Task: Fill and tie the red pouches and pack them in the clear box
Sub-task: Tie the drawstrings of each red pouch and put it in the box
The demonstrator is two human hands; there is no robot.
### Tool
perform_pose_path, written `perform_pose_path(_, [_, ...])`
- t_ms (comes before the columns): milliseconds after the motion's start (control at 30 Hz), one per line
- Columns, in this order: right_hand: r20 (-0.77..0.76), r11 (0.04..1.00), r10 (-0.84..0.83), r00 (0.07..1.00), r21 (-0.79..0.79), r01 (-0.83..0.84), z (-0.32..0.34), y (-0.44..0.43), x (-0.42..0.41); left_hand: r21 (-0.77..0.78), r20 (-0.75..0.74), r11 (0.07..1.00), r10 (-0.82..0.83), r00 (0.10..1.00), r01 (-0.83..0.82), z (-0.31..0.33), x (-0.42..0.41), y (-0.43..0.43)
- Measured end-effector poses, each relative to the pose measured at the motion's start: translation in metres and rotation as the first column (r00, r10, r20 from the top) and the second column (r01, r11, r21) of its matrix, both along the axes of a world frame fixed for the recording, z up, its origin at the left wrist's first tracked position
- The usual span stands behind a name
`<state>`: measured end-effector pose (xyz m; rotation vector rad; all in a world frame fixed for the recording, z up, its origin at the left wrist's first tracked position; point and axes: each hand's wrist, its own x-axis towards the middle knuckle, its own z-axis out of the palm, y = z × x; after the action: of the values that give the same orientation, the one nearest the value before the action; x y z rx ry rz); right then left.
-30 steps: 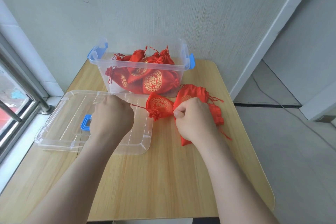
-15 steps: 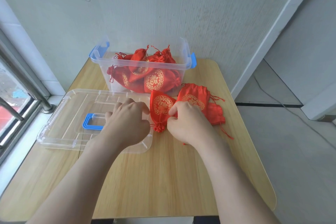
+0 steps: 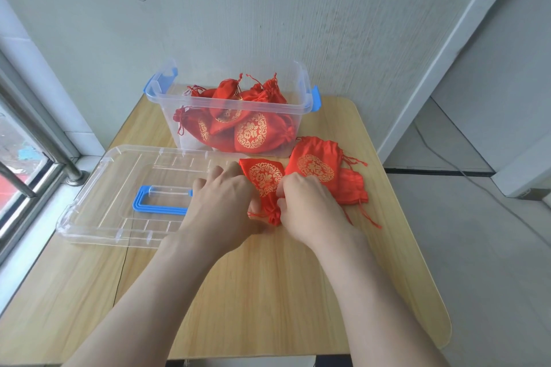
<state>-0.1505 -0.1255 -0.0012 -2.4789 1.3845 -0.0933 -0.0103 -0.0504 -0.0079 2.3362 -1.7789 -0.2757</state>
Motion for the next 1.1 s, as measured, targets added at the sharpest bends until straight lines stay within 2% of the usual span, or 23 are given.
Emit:
perform_pose_path(100, [0.055,1.0,-0.016,0.998,-0.001,0.016,-0.004,-0.003,0.0,-0.013,0.038,1.0,-0.028,0.999,0.028,-0.003,-0.003,-0.002])
perform_pose_path(200, [0.139,1.0,-0.03,0.99,0.002,0.03,-0.007,-0.008,-0.001,-0.01,-0.033,1.0,-0.002,0.999,0.002,0.0,0.0,-0.003])
perform_pose_path(367, [0.236,0.995,-0.078,0.968,-0.049,0.092,-0.008,-0.013,-0.003,-0.096,-0.114,0.991,0.078,0.99,-0.089,0.001,0.003,-0.005])
perform_pose_path(500, [0.247,0.985,-0.173,0.953,0.055,0.164,-0.002,-0.012,-0.001,-0.117,-0.286,0.985,0.089,0.954,-0.127,0.008,-0.005,-0.004])
perform_pose_path(700, [0.373,0.977,-0.184,0.909,0.174,0.126,0.002,-0.012,0.0,-0.163,-0.502,0.951,0.149,0.852,-0.263,0.017,-0.003,-0.007])
perform_pose_path(833, [0.447,0.985,-0.153,0.881,0.141,0.1,0.005,-0.01,0.002,-0.208,-0.447,0.948,0.125,0.886,-0.239,0.011,0.002,-0.007])
perform_pose_path(1000, [0.431,0.985,-0.163,0.887,0.119,0.123,0.003,-0.012,0.004,-0.257,-0.392,0.936,0.126,0.911,-0.24,0.007,0.008,-0.01])
perform_pose_path(1100, [0.412,0.98,-0.195,0.89,0.113,0.162,0.003,-0.011,0.006,-0.236,-0.421,0.934,0.15,0.895,-0.268,0.003,0.009,-0.009])
